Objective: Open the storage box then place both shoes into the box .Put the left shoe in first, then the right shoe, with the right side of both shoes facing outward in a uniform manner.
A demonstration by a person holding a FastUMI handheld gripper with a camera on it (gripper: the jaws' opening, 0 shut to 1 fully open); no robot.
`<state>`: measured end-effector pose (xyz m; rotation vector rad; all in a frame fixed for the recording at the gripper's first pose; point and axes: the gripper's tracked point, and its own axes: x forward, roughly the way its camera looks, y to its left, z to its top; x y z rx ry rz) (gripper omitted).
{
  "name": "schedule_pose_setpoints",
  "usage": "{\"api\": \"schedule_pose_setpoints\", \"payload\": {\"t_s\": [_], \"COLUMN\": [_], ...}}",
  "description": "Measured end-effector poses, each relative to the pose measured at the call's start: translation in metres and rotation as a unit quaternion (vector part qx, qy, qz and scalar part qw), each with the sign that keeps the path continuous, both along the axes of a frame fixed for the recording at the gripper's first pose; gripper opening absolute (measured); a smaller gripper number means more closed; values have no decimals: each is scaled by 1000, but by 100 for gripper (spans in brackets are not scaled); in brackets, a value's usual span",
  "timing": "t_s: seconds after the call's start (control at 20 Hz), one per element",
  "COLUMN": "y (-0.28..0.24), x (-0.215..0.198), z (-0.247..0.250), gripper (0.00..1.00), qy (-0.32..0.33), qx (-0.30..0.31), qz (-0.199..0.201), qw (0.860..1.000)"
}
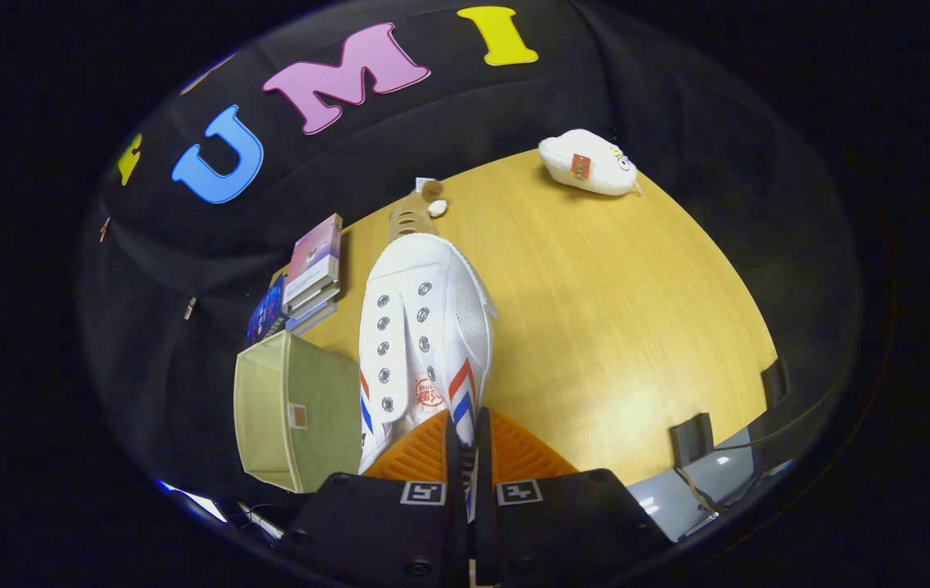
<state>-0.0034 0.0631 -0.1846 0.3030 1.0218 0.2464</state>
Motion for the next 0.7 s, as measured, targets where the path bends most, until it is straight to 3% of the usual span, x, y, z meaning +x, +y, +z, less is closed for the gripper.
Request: {"api": "schedule_pose_setpoints", "payload": {"t_s": [0.7], "y": [201], "x": [-46], "z": [21], "gripper": [8], "qy": [12], "qx": [47], "qz": [96], "qw": [994]}}
